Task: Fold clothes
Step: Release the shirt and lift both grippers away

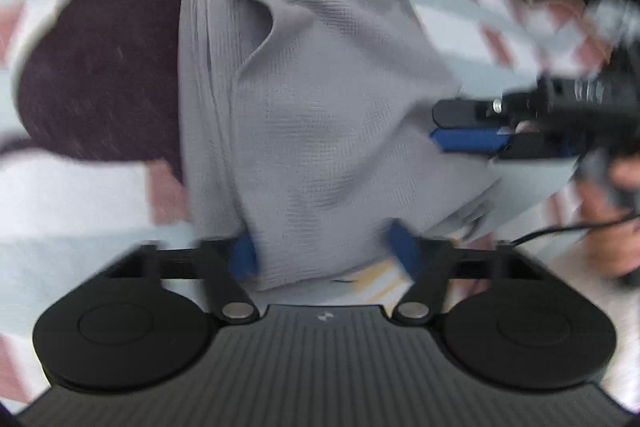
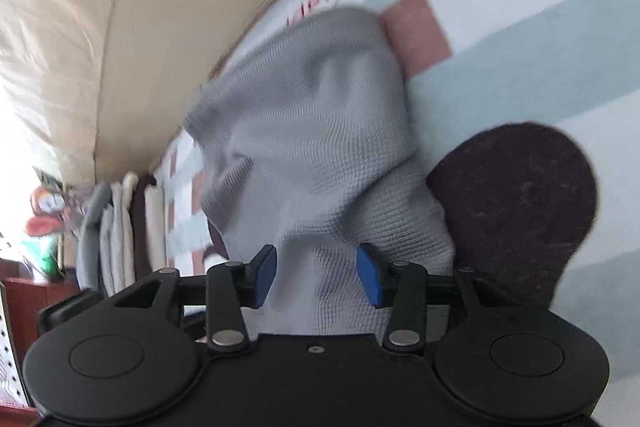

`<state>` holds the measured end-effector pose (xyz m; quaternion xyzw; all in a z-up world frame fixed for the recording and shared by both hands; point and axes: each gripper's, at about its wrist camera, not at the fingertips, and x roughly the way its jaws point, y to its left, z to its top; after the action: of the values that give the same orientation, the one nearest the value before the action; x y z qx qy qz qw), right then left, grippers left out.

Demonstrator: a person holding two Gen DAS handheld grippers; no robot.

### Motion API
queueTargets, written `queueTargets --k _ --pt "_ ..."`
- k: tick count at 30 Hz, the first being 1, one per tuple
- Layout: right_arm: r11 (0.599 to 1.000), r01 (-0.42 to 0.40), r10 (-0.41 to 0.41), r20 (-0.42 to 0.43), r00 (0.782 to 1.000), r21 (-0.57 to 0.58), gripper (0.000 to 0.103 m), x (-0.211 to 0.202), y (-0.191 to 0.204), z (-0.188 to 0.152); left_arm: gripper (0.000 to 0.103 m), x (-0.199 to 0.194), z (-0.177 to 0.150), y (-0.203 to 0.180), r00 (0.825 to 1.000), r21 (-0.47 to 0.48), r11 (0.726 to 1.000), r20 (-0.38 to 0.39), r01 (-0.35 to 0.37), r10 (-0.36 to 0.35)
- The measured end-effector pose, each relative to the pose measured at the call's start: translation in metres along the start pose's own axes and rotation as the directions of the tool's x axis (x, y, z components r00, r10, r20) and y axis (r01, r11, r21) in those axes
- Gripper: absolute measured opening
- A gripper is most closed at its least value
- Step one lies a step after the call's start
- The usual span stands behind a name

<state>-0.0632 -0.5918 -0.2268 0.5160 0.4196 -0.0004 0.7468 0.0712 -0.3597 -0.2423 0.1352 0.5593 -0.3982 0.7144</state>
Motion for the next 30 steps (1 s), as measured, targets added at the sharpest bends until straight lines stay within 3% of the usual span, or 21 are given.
queueTargets --k 1,5,6,7,8,9,11,12,13,14,15,16,17,18,20,21,23,24,26,28,30 --pt "1.0 0.007 -0.007 -0.008 1.0 -0.012 0.05 0.0 0.001 -0.001 0.003 -0.005 0.001 -0.003 0.999 0.032 0.999 0.007 -0.039 0.039" --pt "1.0 0.004 -0.005 -0.064 0.998 -0.02 0.048 -0.005 -0.004 -0.012 0.003 -0.048 0.009 0.005 0.993 -0.007 0.997 0.085 -0.075 0.075" --pt "0.997 0.037 -0.042 -0.084 0.996 -0.062 0.046 -0.003 0.001 -0.014 0.003 -0.051 0.01 0.006 0.996 -0.041 0.998 0.077 -0.045 0.048" --pt "0.978 0.122 -0.139 -0.093 0.986 -0.17 0.046 -0.001 0.013 -0.018 0.003 -0.048 0.008 0.008 0.999 -0.076 0.997 0.045 -0.011 0.015" --pt "0.942 0.193 -0.227 -0.094 0.969 -0.275 0.046 0.002 0.026 -0.024 0.004 -0.043 0.005 0.008 1.0 -0.099 0.995 0.0 -0.006 0.006" --pt "0.895 0.245 -0.298 -0.09 0.95 -0.372 0.046 0.006 0.042 -0.03 0.005 -0.032 0.001 0.007 0.997 -0.089 0.994 -0.061 -0.062 0.056" --pt "0.782 0.32 -0.414 -0.061 0.908 -0.534 0.052 0.012 0.07 -0.042 0.006 -0.016 -0.006 0.005 0.97 -0.027 0.979 -0.142 -0.204 0.198" --pt "0.76 0.328 -0.423 -0.044 0.905 -0.561 0.052 0.011 0.078 -0.044 0.008 -0.014 -0.006 0.005 0.962 -0.015 0.972 -0.146 -0.234 0.229" --pt "0.747 0.329 -0.418 -0.023 0.908 -0.578 0.052 0.008 0.085 -0.045 0.016 -0.017 -0.004 0.006 0.964 -0.015 0.972 -0.131 -0.234 0.23" --pt "0.758 0.312 -0.379 0.002 0.925 -0.572 0.052 0.001 0.089 -0.042 0.025 -0.025 -0.001 0.008 0.979 -0.034 0.982 -0.081 -0.188 0.185" --pt "0.779 0.287 -0.326 0.03 0.945 -0.558 0.052 -0.008 0.09 -0.036 0.048 -0.037 0.002 0.01 0.991 -0.053 0.989 0.003 -0.136 0.137" --pt "0.796 0.267 -0.278 0.064 0.958 -0.543 0.052 -0.015 0.091 -0.029 0.059 -0.047 0.006 0.011 0.99 -0.056 0.994 0.102 -0.094 0.099" --pt "0.799 0.279 -0.26 0.114 0.959 -0.533 0.052 -0.018 0.093 -0.02 0.059 -0.054 0.011 0.011 0.981 -0.042 0.997 0.177 -0.072 0.078" --pt "0.766 0.345 -0.297 0.177 0.938 -0.542 0.052 -0.012 0.095 -0.013 0.059 -0.059 0.017 0.009 0.971 -0.014 0.998 0.232 -0.056 0.058" --pt "0.605 0.523 -0.433 0.303 0.849 -0.601 0.052 0.02 0.103 0.004 0.059 -0.05 0.038 -0.001 0.971 0.072 0.996 0.237 -0.048 0.03" --pt "0.561 0.543 -0.453 0.317 0.833 -0.625 0.051 0.032 0.101 0.013 0.059 -0.04 0.05 -0.005 0.977 0.095 0.994 0.213 -0.044 0.023" --pt "0.596 0.524 -0.428 0.312 0.849 -0.609 0.051 0.044 0.092 0.036 0.059 -0.017 0.076 -0.007 0.987 0.123 0.992 0.161 -0.031 0.011" --pt "0.634 0.504 -0.403 0.305 0.863 -0.587 0.051 0.047 0.087 0.047 0.059 -0.008 0.087 -0.005 0.987 0.132 0.99 0.16 -0.045 0.024" --pt "0.79 0.397 -0.298 0.274 0.915 -0.468 0.051 0.043 0.068 0.072 0.059 0.003 0.108 0.003 0.981 0.15 0.984 0.185 -0.091 0.063" --pt "0.856 0.352 -0.251 0.291 0.923 -0.378 0.051 0.044 0.055 0.087 0.059 0.009 0.126 0.017 0.974 0.127 0.982 0.197 -0.138 0.112" --pt "0.879 0.332 -0.222 0.323 0.92 -0.343 0.05 0.05 0.051 0.093 0.059 0.013 0.135 0.033 0.969 0.086 0.98 0.192 -0.177 0.158"
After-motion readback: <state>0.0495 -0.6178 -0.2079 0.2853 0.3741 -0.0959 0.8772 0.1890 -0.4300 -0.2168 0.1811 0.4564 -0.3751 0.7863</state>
